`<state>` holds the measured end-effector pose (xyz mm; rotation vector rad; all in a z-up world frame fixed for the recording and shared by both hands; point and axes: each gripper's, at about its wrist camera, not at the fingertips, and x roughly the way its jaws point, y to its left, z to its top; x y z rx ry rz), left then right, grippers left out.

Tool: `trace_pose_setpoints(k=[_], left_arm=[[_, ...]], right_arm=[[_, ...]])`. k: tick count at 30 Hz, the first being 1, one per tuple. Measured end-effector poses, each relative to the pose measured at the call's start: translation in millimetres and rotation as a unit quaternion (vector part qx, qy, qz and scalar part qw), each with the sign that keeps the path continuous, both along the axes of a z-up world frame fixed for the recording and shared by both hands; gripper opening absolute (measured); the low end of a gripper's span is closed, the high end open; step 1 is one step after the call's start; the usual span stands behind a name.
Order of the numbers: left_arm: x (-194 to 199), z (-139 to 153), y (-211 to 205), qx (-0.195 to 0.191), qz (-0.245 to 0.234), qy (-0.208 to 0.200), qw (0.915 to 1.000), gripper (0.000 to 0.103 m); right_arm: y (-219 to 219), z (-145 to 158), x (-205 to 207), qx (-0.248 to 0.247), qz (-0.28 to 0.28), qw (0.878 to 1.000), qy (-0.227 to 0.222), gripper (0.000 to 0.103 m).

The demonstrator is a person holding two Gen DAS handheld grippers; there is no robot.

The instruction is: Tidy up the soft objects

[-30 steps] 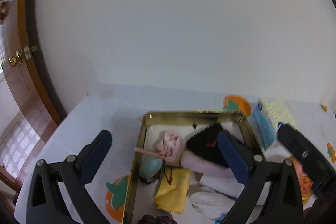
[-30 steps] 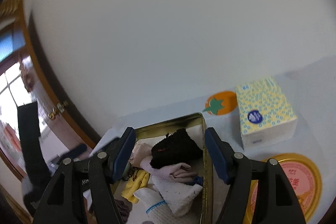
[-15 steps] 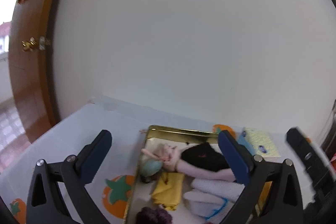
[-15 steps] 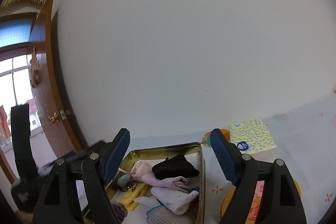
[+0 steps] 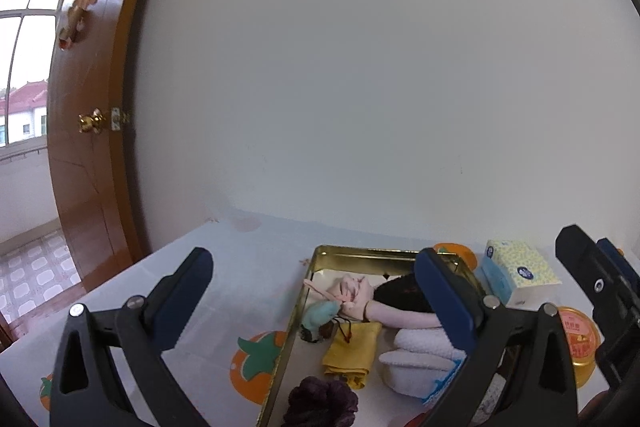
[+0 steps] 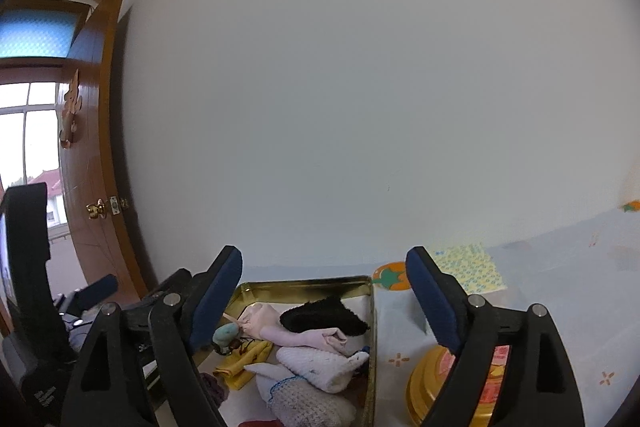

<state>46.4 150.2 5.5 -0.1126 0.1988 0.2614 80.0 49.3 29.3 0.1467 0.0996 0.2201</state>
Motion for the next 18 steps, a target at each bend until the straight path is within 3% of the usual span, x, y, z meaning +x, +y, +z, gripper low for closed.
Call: trace_pose_setpoints(k=[10, 15, 18], left_arm=[[-15.0, -15.1, -11.5, 0.029, -0.002, 0.006, 0.9996, 0.102], [-23.7, -17.6, -16.7, 0.027, -0.011, 0.000, 0.9996, 0.102], [-28.9, -16.1, -18.4, 0.028, -0.014, -0.011, 0.9995, 0.102]], right_arm=[[-8.8, -4.1, -16.8, 0.000, -0.015, 1.000, -0.006, 0.087], [-7.1, -7.2, -24.9, -0.017, -0.015, 1.000, 0.003, 0.087], [-10.6, -5.8, -33.3, -0.010, -0.022, 1.000, -0.014, 0.087]])
